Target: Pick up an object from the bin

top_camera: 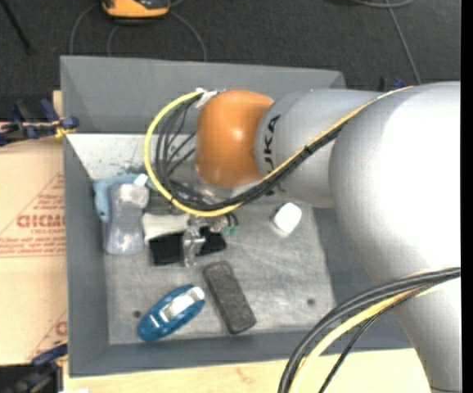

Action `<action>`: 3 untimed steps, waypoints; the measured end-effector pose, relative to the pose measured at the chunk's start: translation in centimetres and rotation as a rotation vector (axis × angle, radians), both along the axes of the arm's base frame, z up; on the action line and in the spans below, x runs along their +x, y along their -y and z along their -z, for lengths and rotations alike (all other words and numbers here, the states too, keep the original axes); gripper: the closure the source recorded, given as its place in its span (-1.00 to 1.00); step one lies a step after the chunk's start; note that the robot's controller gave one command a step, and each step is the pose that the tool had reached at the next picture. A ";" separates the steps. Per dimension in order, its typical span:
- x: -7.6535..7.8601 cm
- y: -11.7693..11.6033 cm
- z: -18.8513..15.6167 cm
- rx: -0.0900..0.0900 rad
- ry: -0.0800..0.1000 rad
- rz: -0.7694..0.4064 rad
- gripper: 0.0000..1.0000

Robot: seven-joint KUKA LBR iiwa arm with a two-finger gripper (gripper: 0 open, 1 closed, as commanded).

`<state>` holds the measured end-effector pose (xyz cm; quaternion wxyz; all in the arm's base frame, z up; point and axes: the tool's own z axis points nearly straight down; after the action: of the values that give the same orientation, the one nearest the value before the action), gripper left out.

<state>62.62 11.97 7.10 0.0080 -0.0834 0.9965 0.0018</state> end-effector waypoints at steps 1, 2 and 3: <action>-0.1 0.1 -0.8 -0.003 -0.008 0.000 1.00; -0.1 0.1 -1.8 -0.004 -0.010 0.001 1.00; -0.2 0.1 -2.7 -0.005 -0.015 0.002 1.00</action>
Offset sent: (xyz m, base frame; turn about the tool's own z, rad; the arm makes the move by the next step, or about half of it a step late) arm 0.0000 0.0001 0.0226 0.0000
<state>62.44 11.86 9.76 0.0001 -0.0826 0.9966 0.0001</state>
